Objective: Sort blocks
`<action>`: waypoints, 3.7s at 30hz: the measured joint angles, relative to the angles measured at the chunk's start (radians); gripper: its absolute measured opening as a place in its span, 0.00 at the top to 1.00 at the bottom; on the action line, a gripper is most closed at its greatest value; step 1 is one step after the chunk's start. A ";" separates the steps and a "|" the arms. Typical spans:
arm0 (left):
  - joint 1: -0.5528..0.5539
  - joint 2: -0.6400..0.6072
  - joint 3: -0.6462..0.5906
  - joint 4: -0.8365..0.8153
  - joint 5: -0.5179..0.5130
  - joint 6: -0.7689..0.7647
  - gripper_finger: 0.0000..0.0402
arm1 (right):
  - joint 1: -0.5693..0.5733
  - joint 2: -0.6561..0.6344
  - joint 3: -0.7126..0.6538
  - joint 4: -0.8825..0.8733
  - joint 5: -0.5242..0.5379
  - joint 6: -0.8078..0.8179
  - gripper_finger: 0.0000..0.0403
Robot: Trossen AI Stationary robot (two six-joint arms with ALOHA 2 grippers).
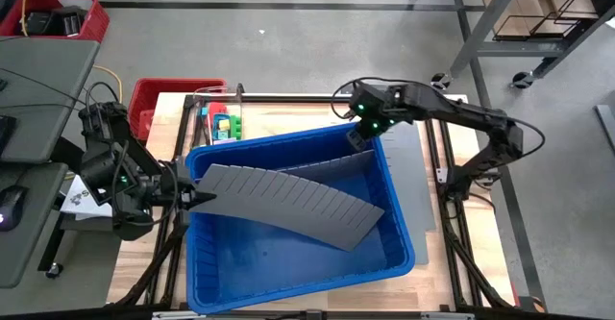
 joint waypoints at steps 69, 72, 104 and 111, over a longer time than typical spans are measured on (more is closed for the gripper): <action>0.000 -0.037 0.339 -0.112 -0.315 0.182 1.00 | 0.609 -0.190 0.001 -0.076 0.124 0.294 0.50; 0.000 -0.040 0.398 -0.112 -0.326 0.217 1.00 | 0.644 -0.180 0.001 -0.077 0.126 0.326 0.50; 0.000 -0.030 0.921 0.599 -0.200 1.028 1.00 | 0.886 -0.358 0.001 0.652 0.789 0.299 0.49; 0.000 -0.031 0.939 0.621 -0.199 1.029 1.00 | 0.945 -0.448 0.001 0.661 0.942 0.151 0.49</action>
